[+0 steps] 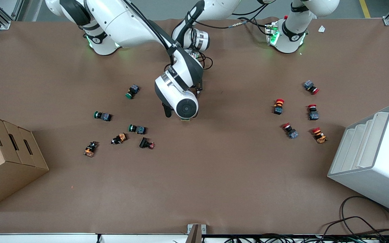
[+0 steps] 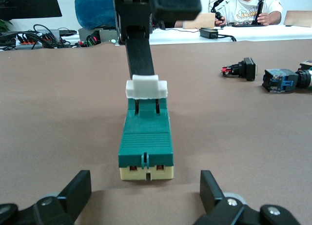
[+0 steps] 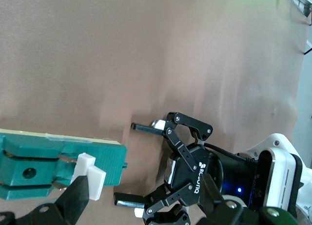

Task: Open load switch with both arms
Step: 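Press the white lever down flat with the right gripper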

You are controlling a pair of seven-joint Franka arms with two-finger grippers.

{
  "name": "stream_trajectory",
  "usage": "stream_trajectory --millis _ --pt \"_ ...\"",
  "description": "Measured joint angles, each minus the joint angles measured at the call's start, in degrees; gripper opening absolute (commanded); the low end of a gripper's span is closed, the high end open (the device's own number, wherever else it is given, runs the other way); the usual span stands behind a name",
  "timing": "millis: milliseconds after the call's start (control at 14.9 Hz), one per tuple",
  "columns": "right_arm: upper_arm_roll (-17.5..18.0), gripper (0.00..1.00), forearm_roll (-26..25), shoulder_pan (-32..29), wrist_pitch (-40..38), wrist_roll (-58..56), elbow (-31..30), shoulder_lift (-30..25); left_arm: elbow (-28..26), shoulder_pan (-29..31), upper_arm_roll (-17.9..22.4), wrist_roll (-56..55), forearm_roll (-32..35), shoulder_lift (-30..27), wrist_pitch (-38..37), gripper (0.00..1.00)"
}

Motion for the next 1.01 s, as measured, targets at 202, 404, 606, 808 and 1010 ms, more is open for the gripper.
stream_trajectory --millis 202,404,606,808,1010 --pt "0.0 1.00 -0.2 0.5 0.4 0.0 -0.8 0.0 0.0 0.0 0.0 0.0 0.0 0.0 -0.1 0.99" --pt "0.0 1.00 -0.3 1.1 2.1 0.0 -2.1 0.0 0.0 0.0 0.0 0.0 0.0 0.0 -0.1 0.99" --pt "0.0 1.00 -0.5 1.4 2.8 0.0 -2.7 0.1 0.0 0.0 0.0 0.0 0.0 0.0 -0.1 0.99" --pt "0.0 1.00 -0.6 1.4 2.8 0.0 -2.7 0.1 0.0 0.0 0.0 0.0 0.0 0.0 -0.1 0.99" --pt "0.1 1.00 -0.6 1.4 2.8 0.0 -2.7 0.1 0.0 -0.1 0.0 0.0 0.0 0.0 -0.1 0.99"
